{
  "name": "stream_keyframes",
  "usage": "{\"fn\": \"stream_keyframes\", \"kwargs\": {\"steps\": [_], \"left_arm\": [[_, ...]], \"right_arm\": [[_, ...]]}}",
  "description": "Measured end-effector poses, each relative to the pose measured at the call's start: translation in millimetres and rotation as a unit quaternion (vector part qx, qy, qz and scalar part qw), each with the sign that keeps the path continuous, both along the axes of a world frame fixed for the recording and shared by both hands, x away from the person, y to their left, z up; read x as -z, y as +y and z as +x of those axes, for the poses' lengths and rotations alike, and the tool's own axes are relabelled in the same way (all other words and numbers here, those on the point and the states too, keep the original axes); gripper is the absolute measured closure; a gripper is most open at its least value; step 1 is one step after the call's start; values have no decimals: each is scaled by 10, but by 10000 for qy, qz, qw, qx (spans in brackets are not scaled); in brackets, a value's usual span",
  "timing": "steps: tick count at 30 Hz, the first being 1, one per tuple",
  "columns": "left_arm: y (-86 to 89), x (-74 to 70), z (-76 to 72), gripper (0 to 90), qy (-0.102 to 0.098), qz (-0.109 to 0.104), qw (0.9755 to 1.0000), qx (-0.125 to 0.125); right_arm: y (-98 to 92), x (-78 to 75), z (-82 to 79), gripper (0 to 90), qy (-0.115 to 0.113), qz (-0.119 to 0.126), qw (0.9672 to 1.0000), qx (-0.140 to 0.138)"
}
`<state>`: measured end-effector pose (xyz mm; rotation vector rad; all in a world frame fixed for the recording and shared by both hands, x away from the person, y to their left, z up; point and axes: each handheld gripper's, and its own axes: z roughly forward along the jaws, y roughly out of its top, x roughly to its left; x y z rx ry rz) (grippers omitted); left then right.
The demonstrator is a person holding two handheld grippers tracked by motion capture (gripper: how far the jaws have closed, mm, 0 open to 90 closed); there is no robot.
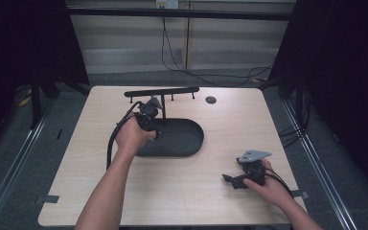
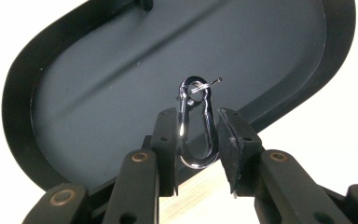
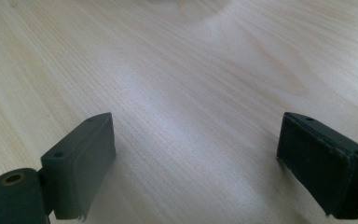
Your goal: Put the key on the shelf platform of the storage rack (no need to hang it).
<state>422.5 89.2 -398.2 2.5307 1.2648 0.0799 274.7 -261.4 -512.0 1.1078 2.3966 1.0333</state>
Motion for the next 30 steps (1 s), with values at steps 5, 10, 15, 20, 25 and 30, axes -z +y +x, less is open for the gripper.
{"fn": "stream_keyframes", "kwargs": {"steps": [5,10,15,20,25,30], "left_arm": [[-25,41,9,690,-3,-12,10000,-43],[-43,66,14,690,4,-34,10000,-63],[-65,103,23,691,6,-50,10000,-42],[-80,148,44,690,-12,-30,10000,-44],[-100,173,58,690,-72,-5,10000,-38],[-121,208,68,690,-88,-21,9999,-55]], "right_arm": [[0,0,0,106,2,-1,10000,-2],[1,-1,-2,106,18,2,10000,6],[1,-1,-2,106,18,3,10000,5],[1,-1,-2,106,16,3,10000,6],[1,-1,-2,106,15,3,10000,6],[1,-1,-2,106,18,1,10000,4]]}}
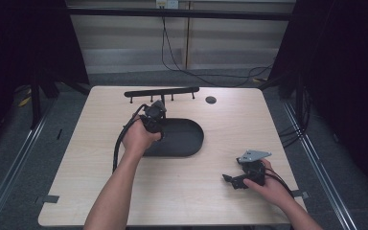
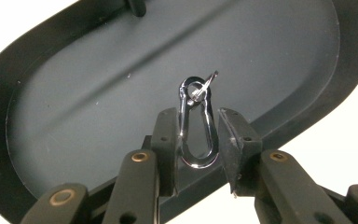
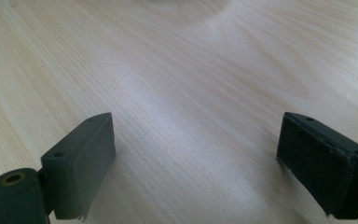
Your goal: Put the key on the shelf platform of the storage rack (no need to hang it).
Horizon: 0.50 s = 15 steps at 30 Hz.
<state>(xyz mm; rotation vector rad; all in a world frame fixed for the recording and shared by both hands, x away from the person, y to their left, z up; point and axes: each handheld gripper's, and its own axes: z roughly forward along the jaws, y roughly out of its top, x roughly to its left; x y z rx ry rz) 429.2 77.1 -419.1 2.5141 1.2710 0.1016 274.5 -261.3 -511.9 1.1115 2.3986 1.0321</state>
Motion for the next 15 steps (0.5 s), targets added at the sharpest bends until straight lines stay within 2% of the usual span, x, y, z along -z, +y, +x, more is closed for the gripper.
{"fn": "stream_keyframes", "kwargs": {"steps": [10,15], "left_arm": [[-9,84,11,690,-27,-48,10000,-82],[5,129,23,690,8,-22,10000,-45]], "right_arm": [[-1,0,0,106,-3,-4,10000,-6],[-1,0,0,106,-2,-4,10000,-5]]}}
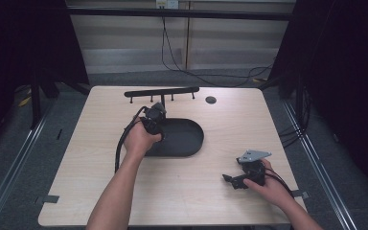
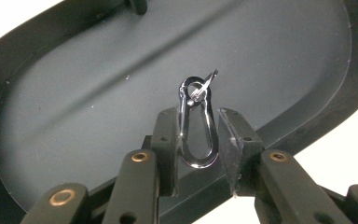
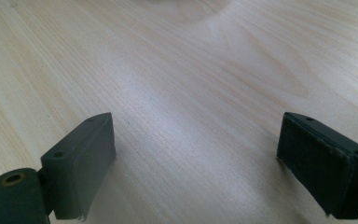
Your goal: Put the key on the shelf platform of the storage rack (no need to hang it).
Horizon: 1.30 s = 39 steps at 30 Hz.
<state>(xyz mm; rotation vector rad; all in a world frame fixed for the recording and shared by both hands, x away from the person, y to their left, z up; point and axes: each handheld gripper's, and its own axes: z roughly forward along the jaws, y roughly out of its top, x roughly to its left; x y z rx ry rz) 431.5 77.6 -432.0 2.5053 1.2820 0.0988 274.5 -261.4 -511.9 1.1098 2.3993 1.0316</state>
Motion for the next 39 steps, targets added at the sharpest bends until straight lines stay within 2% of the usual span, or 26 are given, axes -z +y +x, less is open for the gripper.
{"fn": "stream_keyframes", "kwargs": {"steps": [21,28,30,32,39], "left_arm": [[-19,106,33,689,-79,9,10000,-38],[-4,141,46,688,-93,-26,9999,-128],[8,155,51,688,-108,-12,9999,-79],[6,172,47,687,-96,-69,9998,-133],[28,191,58,687,-84,6,9999,-125]], "right_arm": [[0,0,0,106,0,0,10000,-1],[0,0,0,106,0,0,10000,0],[0,0,0,106,2,-1,10000,-2],[0,0,0,106,-1,-1,10000,-1],[0,0,0,106,-1,-1,10000,-1]]}}
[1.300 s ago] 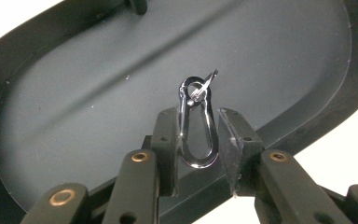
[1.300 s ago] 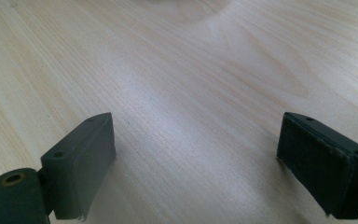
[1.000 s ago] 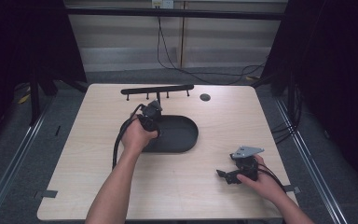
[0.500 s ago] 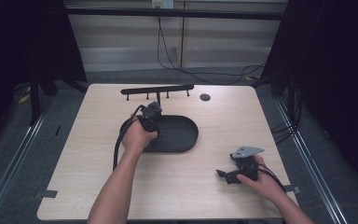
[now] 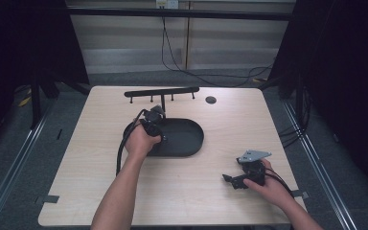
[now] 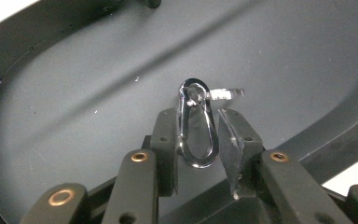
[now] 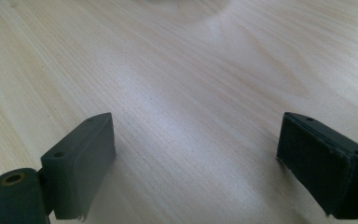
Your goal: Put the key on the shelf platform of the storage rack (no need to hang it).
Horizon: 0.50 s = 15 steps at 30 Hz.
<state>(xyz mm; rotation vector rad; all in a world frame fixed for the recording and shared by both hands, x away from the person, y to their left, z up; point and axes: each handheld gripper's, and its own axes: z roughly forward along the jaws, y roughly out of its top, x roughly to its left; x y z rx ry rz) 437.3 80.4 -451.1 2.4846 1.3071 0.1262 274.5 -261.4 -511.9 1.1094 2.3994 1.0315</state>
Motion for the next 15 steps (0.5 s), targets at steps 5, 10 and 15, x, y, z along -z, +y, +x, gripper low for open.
{"fn": "stream_keyframes", "kwargs": {"steps": [5,10,15], "left_arm": [[3,-4,-2,687,-67,3,10000,-34],[8,-3,-1,685,-92,25,9999,42],[3,-17,-14,645,-232,10,9997,75]], "right_arm": [[0,0,0,106,1,1,10000,1],[0,0,0,106,0,1,10000,0],[0,0,0,106,2,0,10000,-2]]}}
